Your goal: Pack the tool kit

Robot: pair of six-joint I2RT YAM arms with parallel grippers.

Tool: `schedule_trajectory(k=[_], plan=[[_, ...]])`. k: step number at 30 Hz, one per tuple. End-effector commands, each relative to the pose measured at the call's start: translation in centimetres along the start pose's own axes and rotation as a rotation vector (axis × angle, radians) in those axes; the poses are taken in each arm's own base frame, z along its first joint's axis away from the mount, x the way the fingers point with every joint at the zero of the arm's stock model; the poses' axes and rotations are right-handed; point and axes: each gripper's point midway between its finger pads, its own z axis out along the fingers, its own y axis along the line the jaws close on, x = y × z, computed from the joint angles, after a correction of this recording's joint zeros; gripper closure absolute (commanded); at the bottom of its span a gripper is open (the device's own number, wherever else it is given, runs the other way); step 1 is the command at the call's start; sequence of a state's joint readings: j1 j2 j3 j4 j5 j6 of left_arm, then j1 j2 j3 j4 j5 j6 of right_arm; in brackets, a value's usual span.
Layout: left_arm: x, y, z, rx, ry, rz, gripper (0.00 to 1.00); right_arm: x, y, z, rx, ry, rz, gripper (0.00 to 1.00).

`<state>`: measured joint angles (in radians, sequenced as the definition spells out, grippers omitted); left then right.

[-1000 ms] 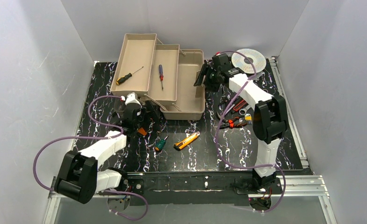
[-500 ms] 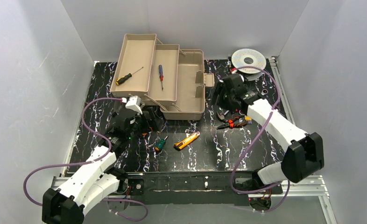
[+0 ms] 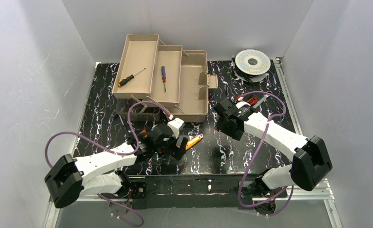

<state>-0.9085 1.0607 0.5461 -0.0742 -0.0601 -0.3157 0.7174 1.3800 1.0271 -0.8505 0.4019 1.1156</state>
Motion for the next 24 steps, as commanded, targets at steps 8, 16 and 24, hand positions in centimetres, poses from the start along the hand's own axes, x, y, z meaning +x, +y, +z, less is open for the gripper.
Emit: schedule_trajectory(k=[8, 16, 24], plan=[[2.2, -1.1, 3.7, -0.009, 0.202, 0.166, 0.1, -3.2, -2.1, -2.7, -0.062, -0.196, 0.071, 0.26], [4.6, -1.8, 5.7, 0.027, 0.333, 0.153, 0.31, -4.1, -2.0, -4.1, -0.189, -0.276, 0.076, 0.26], [3.1, -5.9, 3.5, 0.24, 0.275, 0.135, 0.93, -4.9, -3.3, -4.3, -0.186, -0.326, 0.085, 0.27]])
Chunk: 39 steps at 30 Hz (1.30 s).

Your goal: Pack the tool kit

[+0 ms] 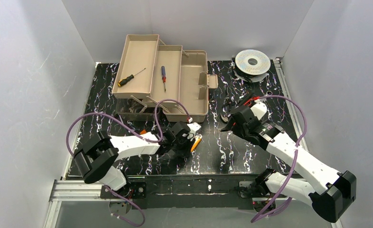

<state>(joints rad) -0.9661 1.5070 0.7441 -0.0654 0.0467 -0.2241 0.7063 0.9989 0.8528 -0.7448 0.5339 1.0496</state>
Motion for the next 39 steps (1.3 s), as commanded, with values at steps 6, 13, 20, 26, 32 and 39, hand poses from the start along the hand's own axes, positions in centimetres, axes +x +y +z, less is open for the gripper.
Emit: schedule_trajectory(k=[6, 13, 20, 26, 32, 39], plan=[[-4.8, -7.1, -9.4, 0.344, -0.223, 0.08, 0.94, -2.2, -1.2, -0.1, 0.011, -0.108, 0.028, 0.27], [-12.4, -3.8, -14.3, 0.152, -0.363, -0.064, 0.99, -2.8, -1.4, -0.1, 0.006, -0.13, 0.044, 0.27], [-19.3, 2.2, -11.6, -0.015, -0.337, -0.268, 1.0, -3.5, -1.5, 0.0, 0.018, -0.151, 0.028, 0.27], [-22.7, 8.1, -7.4, -0.23, -0.279, -0.308, 0.99, -3.2, -3.3, 1.2, 0.119, -0.103, 0.004, 0.27], [-23.7, 11.0, -3.7, -0.293, -0.241, -0.342, 0.97, -3.0, -5.1, 2.9, 0.182, -0.024, 0.068, 0.27], [-24.0, 11.8, -2.5, -0.304, -0.211, -0.347, 0.6, -2.4, -5.7, 5.7, 0.13, 0.08, 0.231, 0.28]])
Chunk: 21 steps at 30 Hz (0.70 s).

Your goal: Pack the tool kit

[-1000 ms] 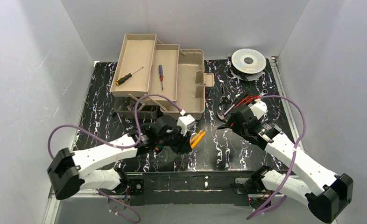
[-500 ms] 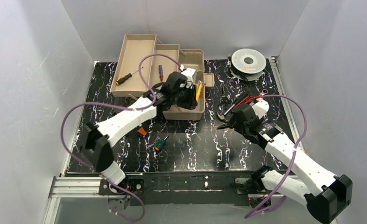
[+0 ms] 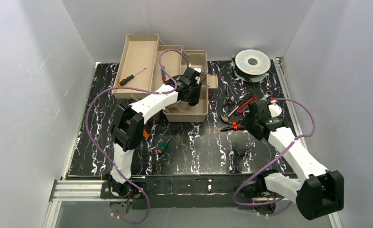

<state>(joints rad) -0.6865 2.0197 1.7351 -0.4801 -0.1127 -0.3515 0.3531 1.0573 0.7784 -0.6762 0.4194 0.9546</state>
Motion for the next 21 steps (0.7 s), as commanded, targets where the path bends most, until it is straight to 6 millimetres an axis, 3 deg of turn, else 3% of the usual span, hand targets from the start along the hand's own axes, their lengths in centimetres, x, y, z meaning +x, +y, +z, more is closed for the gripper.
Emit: schedule_trajectory(k=[1, 3, 7, 10, 13, 17, 21], plan=[[-2.7, -0.3, -2.8, 0.021, -0.074, -0.003, 0.54, 0.1, 0.7, 1.6, -0.037, 0.075, 0.105, 0.28], [-3.5, -0.9, -3.8, 0.061, -0.103, 0.005, 0.43, 0.0, 0.4, 2.3, 0.002, 0.089, 0.163, 0.29], [-4.2, -1.9, -6.3, 0.126, -0.135, 0.031, 0.31, -0.3, 0.8, 3.5, 0.027, 0.109, 0.232, 0.32], [-4.4, -2.6, -8.9, 0.169, -0.182, 0.05, 0.21, -0.5, 1.3, 4.4, 0.041, 0.115, 0.277, 0.35], [-3.8, -3.3, -12.1, 0.223, -0.255, 0.07, 0.02, -0.7, 1.4, 5.2, 0.076, 0.115, 0.314, 0.39], [-1.5, -3.0, -15.7, 0.269, -0.344, 0.072, 0.02, -1.1, 1.2, 6.2, 0.122, 0.098, 0.337, 0.4], [2.7, -1.9, -18.0, 0.308, -0.375, 0.049, 0.02, -2.0, 0.5, 7.1, 0.169, 0.061, 0.343, 0.4]])
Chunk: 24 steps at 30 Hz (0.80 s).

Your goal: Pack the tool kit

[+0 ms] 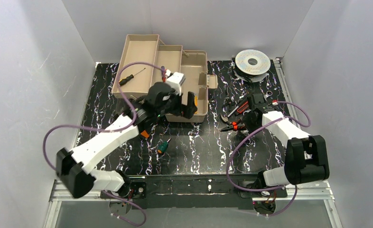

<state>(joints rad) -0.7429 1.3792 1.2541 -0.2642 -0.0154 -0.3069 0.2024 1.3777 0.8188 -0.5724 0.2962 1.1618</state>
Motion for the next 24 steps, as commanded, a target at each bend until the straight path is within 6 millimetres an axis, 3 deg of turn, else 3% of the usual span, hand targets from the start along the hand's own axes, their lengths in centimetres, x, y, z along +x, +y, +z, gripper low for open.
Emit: schedule_trajectory(k=[1, 4, 11, 19, 22, 24], plan=[[2.1, -0.7, -3.2, 0.061, -0.066, -0.009, 0.02, -2.7, 1.3, 0.3, 0.005, -0.09, 0.066, 0.4], [4.8, -1.3, -4.9, 0.128, -0.053, -0.002, 0.02, -3.3, 1.3, 0.9, 0.025, -0.097, 0.068, 0.4], [11.1, 1.4, -6.1, 0.088, -0.039, -0.026, 0.02, -2.3, 1.1, 2.7, 0.067, -0.039, 0.071, 0.43], [15.4, 4.9, -7.2, -0.054, 0.014, -0.069, 0.03, -1.8, 0.5, 3.9, 0.096, -0.028, 0.082, 0.47], [16.2, 5.1, -7.5, -0.043, -0.004, -0.085, 0.03, -1.6, -0.1, 4.2, 0.121, -0.027, 0.092, 0.6], [17.0, 5.1, -7.5, -0.032, -0.011, -0.092, 0.03, -1.9, -0.6, 4.1, 0.133, -0.046, 0.105, 0.74]])
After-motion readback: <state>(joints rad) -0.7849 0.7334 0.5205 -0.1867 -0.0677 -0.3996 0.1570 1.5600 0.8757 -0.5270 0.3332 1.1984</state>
